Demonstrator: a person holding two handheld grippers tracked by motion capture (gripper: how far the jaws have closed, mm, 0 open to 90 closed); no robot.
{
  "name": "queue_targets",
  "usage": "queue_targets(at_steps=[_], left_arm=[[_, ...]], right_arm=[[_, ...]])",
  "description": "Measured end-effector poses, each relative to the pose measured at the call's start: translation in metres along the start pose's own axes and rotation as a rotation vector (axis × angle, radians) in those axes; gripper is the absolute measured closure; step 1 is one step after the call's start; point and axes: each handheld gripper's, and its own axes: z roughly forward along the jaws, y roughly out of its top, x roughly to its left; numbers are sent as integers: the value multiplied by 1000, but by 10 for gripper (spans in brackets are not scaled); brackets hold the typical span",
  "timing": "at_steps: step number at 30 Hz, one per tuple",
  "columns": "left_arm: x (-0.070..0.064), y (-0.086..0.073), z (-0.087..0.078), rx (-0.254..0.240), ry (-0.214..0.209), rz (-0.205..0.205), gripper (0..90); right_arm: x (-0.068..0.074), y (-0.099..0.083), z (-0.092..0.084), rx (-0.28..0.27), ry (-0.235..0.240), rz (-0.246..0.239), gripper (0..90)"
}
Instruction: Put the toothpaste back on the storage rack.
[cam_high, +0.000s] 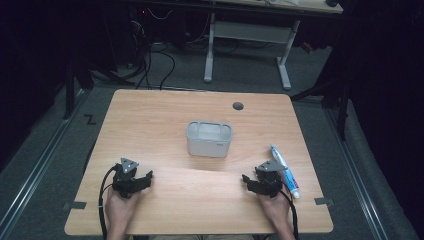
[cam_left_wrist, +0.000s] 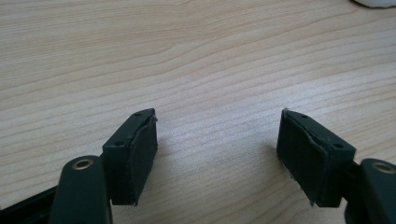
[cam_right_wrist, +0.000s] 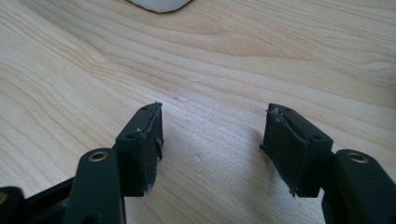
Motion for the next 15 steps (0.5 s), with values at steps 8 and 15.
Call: queue_targets(at_steps=[8,15], left_arm=[[0,0,0,0,-3,1,287],[0,-1,0,-1,-3,0,282]], right_arm=[[0,0,0,2,1,3,368],[0,0,0,1,1,1,369]])
